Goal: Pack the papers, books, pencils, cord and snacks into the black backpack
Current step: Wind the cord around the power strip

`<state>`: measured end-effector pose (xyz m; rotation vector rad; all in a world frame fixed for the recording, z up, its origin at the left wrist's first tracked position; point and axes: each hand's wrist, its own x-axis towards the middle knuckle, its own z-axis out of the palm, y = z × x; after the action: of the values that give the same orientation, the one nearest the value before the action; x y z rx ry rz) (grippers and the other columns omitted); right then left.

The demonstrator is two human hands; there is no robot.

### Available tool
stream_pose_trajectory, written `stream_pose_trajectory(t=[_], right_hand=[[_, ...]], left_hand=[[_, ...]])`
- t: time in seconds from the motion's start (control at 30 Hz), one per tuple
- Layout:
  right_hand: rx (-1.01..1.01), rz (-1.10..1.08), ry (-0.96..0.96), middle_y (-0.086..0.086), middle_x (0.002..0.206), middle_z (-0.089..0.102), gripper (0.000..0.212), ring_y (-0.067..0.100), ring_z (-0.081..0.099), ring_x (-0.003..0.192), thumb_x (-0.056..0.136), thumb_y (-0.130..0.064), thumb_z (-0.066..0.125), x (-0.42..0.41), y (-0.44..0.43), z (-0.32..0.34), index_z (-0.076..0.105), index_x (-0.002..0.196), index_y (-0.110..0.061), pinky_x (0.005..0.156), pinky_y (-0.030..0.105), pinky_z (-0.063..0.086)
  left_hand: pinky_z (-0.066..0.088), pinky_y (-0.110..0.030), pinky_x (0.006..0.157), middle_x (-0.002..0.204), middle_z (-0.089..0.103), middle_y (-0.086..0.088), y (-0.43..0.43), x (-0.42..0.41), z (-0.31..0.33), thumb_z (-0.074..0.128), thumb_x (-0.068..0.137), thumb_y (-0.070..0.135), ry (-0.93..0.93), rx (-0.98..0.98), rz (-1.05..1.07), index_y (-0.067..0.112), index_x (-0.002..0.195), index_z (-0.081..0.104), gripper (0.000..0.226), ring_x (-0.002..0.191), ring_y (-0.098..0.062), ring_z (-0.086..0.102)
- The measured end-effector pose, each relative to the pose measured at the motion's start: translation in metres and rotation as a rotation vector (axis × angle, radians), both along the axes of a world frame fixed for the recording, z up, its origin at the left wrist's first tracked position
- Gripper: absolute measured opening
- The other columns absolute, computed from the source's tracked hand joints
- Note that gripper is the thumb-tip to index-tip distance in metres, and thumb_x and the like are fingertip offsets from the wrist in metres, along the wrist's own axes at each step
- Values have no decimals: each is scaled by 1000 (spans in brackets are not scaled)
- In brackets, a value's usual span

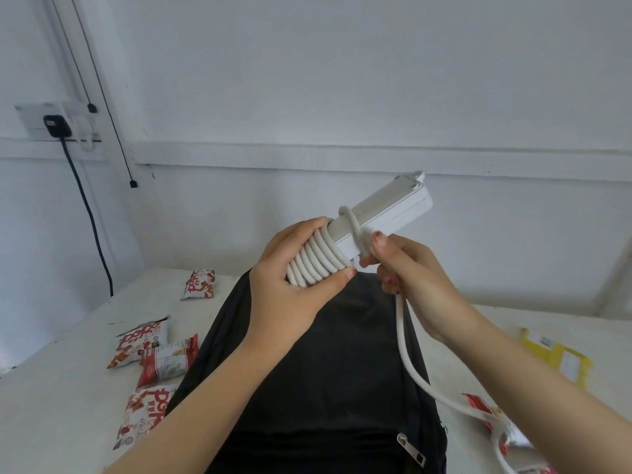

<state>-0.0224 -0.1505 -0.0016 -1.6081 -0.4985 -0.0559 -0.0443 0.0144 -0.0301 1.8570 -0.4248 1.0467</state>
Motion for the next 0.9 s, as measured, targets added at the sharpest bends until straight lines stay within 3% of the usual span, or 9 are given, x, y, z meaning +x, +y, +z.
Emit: stream_pose_trajectory(t=[0.1,0.2,0.3,0.47,0.63,0.73,0.9], right_hand=[[101,-2,141,-4,71,61,35,2,45,50,68,-51,62,-2,7,-2,65,77,-16,55,21,36],[99,28,174,-7,78,66,46,0,51,54,64,-42,70,-3,9,-2,68,100,-14,52,18,38],[69,16,225,-8,84,67,53,0,54,58,62,-39,74,-1,7,0,67,108,-13,52,17,38],[99,56,275,-8,81,65,51,1,47,50,65,-32,76,1,4,-2,66,111,-11,48,16,35],[70,19,276,-6,88,67,57,0,49,51,60,-38,77,2,7,-1,67,111,-13,51,18,35],[65,20,287,-11,76,65,57,0,47,48,61,-41,75,-1,12,-1,67,109,-13,51,18,35],[47,3,296,-3,70,57,48,8,44,53,67,-51,70,-5,19,-6,64,102,-19,50,21,40]], left_hand=[[50,-18,87,116,60,3,-6,4,-6,77,70,38,-27,1,25,14,121,58,60,107,-11,57],[47,-14,89,120,58,4,-8,7,-11,75,70,42,-50,41,78,19,123,56,61,108,-9,56],[46,-12,89,123,52,8,-8,8,-15,72,72,45,-25,74,69,30,132,46,67,111,-7,53],[52,-26,89,127,45,9,1,11,-18,64,74,53,24,256,109,42,135,37,68,113,-7,49],[47,-16,87,126,44,8,6,10,-17,68,75,46,43,346,133,43,138,33,72,108,-4,48],[46,-12,82,122,46,11,8,9,-17,72,73,46,35,307,179,40,137,39,72,103,-1,48],[51,-20,78,120,53,5,11,10,-16,72,73,45,-13,317,252,34,132,46,65,99,-4,51]])
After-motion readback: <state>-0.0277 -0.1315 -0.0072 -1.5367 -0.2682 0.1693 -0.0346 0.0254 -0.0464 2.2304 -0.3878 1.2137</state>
